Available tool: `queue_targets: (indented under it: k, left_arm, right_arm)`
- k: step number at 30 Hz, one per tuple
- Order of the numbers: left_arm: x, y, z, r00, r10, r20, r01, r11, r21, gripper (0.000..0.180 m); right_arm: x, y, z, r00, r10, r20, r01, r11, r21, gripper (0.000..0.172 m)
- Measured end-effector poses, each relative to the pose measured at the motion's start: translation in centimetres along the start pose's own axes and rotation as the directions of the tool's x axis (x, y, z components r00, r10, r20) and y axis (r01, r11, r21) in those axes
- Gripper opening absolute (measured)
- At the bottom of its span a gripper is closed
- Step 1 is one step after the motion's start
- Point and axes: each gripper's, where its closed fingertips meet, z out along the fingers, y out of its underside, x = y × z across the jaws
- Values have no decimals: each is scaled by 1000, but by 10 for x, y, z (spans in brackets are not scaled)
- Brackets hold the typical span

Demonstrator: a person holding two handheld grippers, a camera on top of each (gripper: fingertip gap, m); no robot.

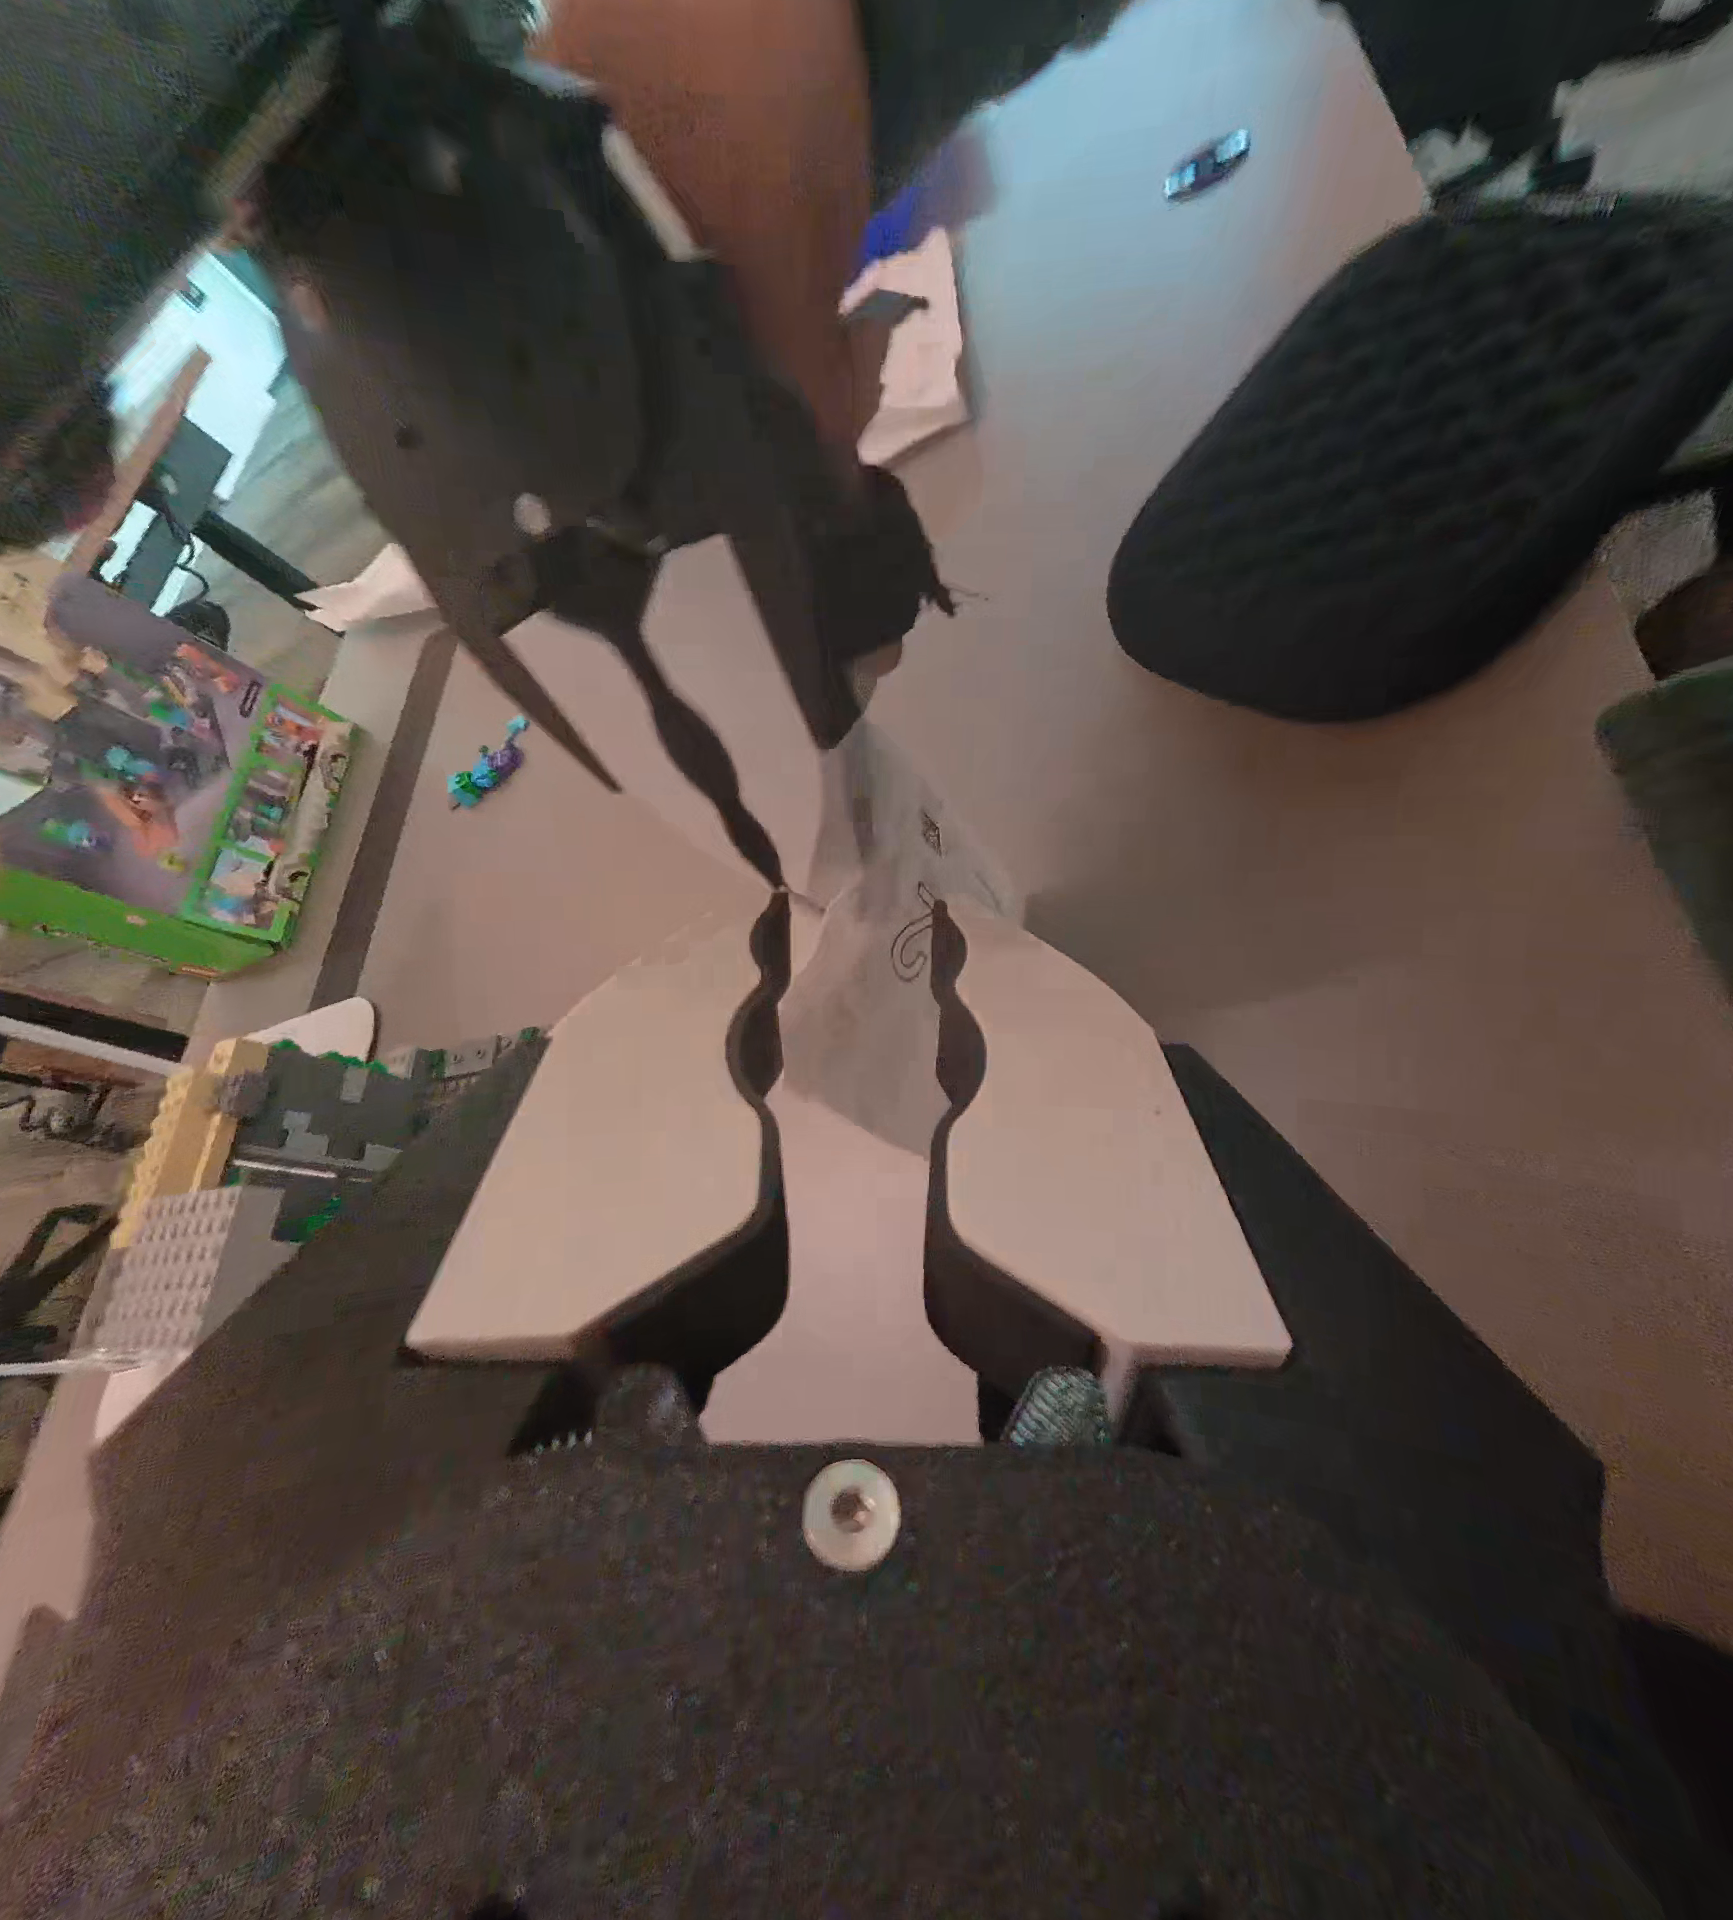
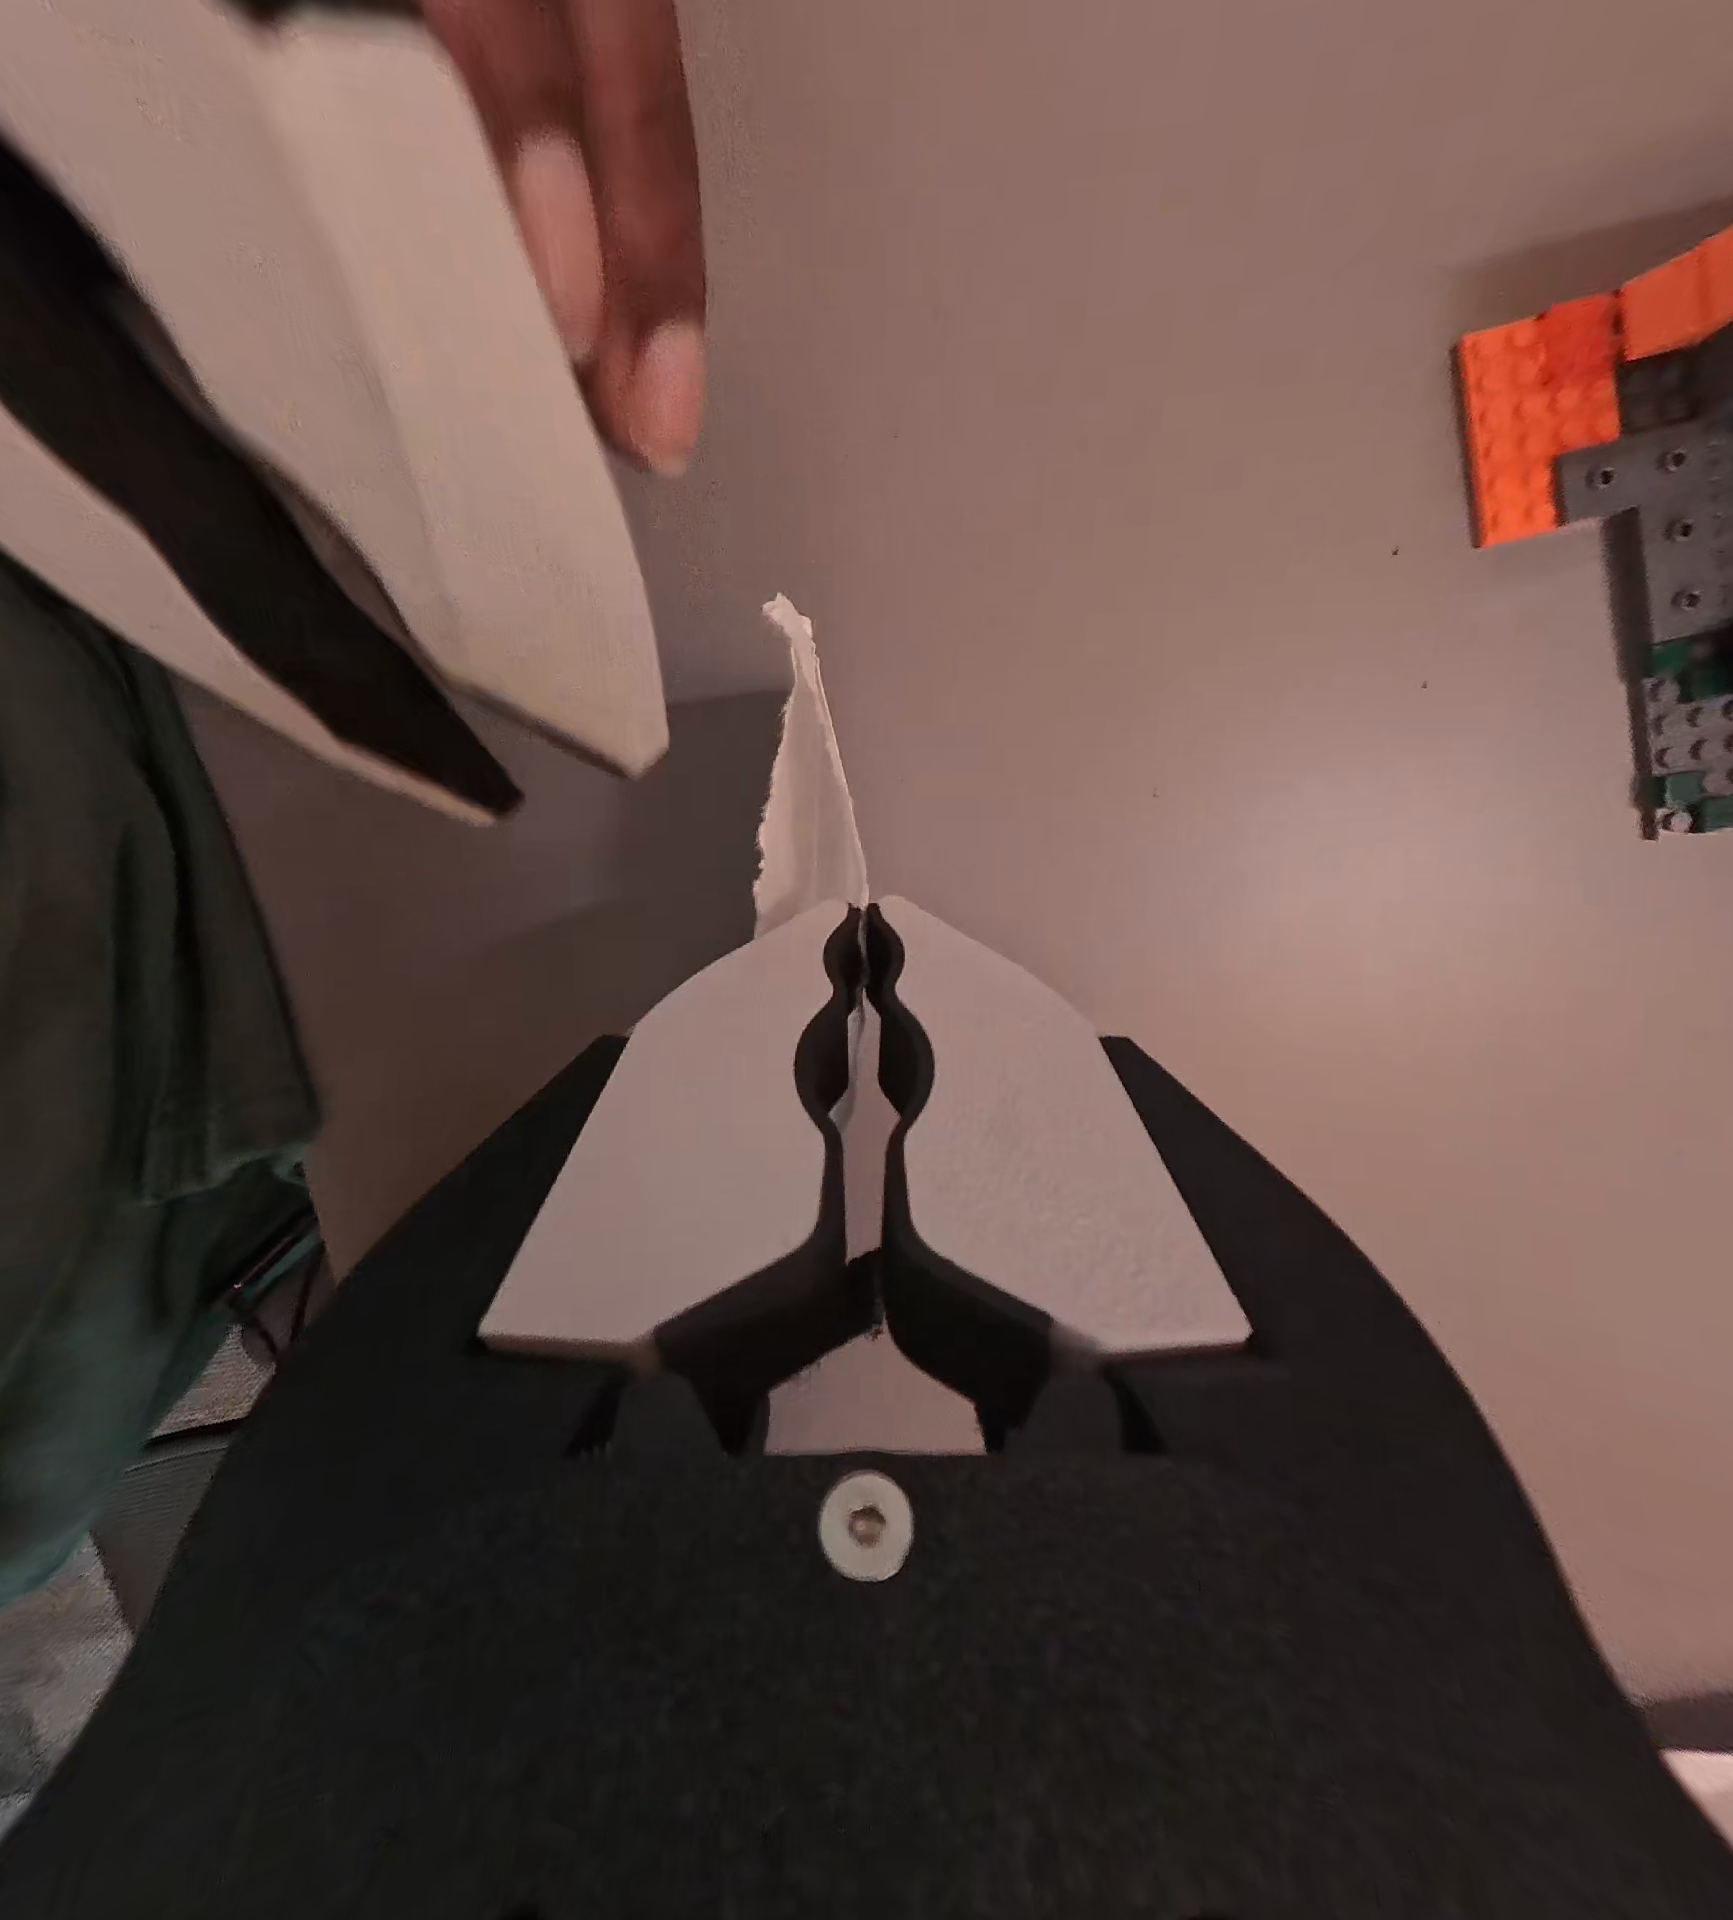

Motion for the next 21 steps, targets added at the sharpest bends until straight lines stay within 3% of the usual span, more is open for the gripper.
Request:
queue_targets:
  k: [4,10,14,21]
  left_arm:
    - [0,15,10,995,99,-30,-102,983,-153,27]
    - [2,28,11,974,196,-111,-220,934,-282,21]
    - [2,39,9,949,272,-158,-312,876,-368,4]
    - [5,43,9,929,305,-212,-367,838,-403,0]
  right_arm:
    - [-5,-10,0,1000,-15,20,16,1000,-20,0]
    - [-13,-19,1,998,-56,30,57,998,-40,0]
    - [-12,-21,2,998,-67,12,68,996,-56,0]
    - [-10,-22,4,994,-107,-36,104,992,-78,0]
